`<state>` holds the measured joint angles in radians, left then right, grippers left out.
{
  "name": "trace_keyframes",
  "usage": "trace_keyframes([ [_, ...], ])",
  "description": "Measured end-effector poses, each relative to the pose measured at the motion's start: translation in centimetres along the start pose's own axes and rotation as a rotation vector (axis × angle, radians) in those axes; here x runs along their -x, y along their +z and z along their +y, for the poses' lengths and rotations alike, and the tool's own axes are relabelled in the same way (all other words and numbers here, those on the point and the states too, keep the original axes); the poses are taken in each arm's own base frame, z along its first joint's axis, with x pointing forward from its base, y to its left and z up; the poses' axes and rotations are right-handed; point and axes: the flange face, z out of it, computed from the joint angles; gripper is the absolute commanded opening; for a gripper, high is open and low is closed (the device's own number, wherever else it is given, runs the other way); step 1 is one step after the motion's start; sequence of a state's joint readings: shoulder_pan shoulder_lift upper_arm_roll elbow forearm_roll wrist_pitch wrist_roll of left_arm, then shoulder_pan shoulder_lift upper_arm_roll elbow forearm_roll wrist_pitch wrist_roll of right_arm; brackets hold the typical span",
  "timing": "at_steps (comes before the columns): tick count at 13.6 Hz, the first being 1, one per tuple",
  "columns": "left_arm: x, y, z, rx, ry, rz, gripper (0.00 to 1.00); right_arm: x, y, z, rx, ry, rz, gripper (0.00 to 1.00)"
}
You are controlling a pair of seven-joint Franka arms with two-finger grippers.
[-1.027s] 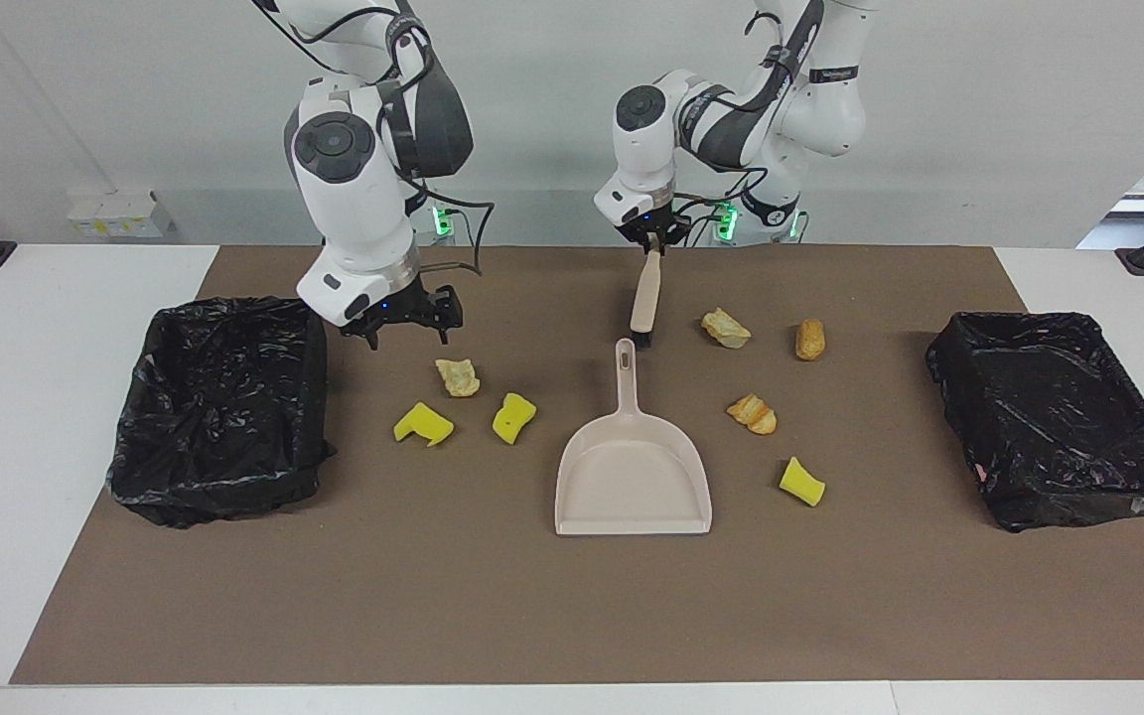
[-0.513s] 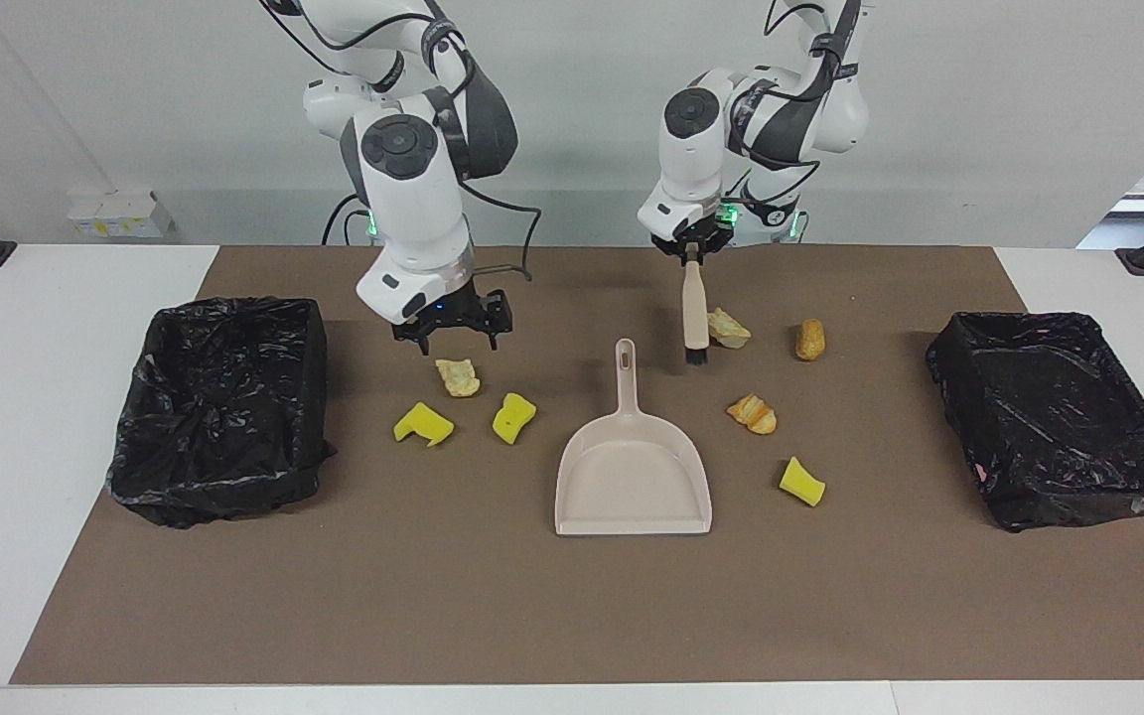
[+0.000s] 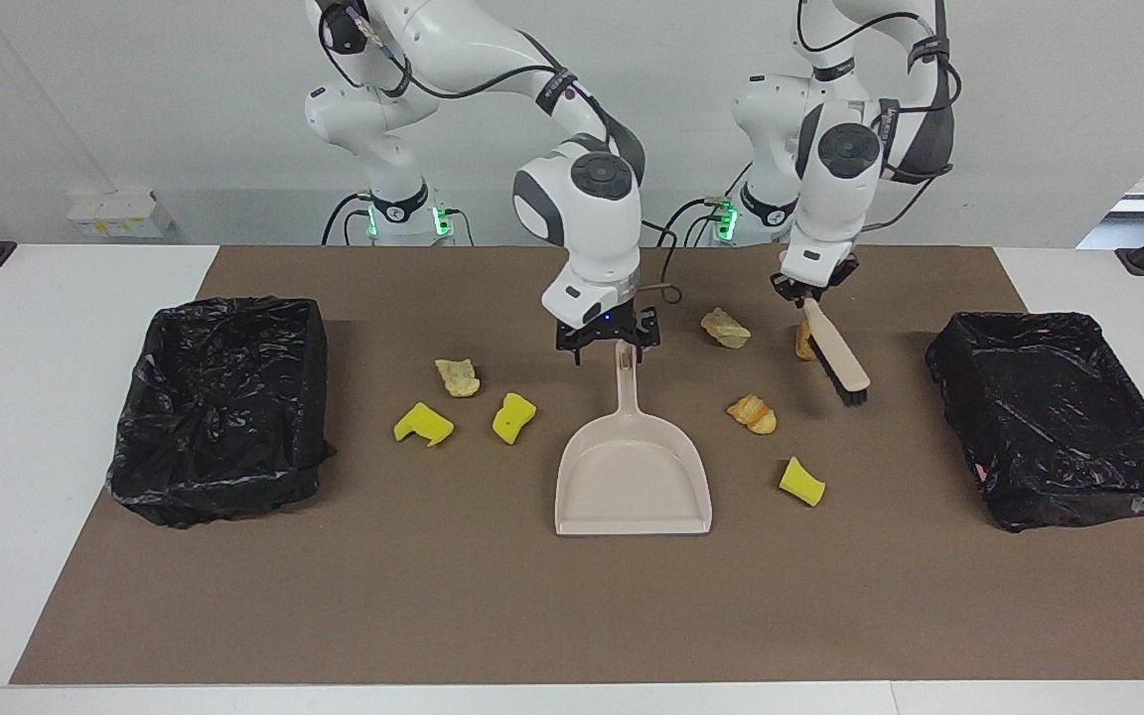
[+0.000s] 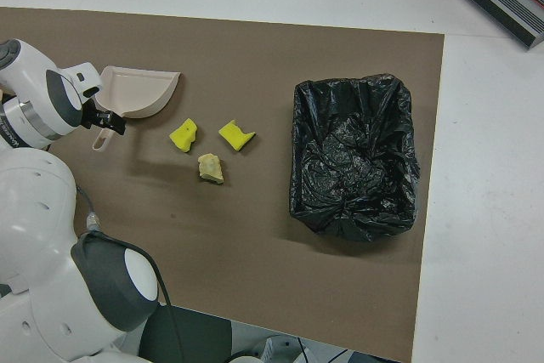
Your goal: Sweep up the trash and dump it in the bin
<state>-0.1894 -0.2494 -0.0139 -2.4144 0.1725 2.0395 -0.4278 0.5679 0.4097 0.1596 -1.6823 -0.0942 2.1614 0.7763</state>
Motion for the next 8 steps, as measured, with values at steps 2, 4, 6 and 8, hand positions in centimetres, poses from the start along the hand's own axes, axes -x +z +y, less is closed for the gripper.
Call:
trace_keyframes([
  [2, -0.8, 1.1, -2.0, -0.001, -0.011, -0.025, 0.00, 0.5, 1.2, -0.8, 0.007, -0.013, 0.003, 0.85],
  [4, -0.3, 1.7, -2.7, -0.027, -0.044, -0.090, 0.00, 0.1, 1.5, -0.5, 0.013, -0.010, 0.003, 0.80],
  [6, 0.7, 1.9, -2.9, -0.059, -0.129, -0.143, 0.00, 0.0, 1.5, -0.3, 0.017, -0.014, 0.006, 0.59],
  [8, 1.5, 1.9, -3.1, -0.079, -0.251, -0.158, 0.00, 0.1, 1.7, -0.4, 0.041, -0.045, 0.027, 0.13],
])
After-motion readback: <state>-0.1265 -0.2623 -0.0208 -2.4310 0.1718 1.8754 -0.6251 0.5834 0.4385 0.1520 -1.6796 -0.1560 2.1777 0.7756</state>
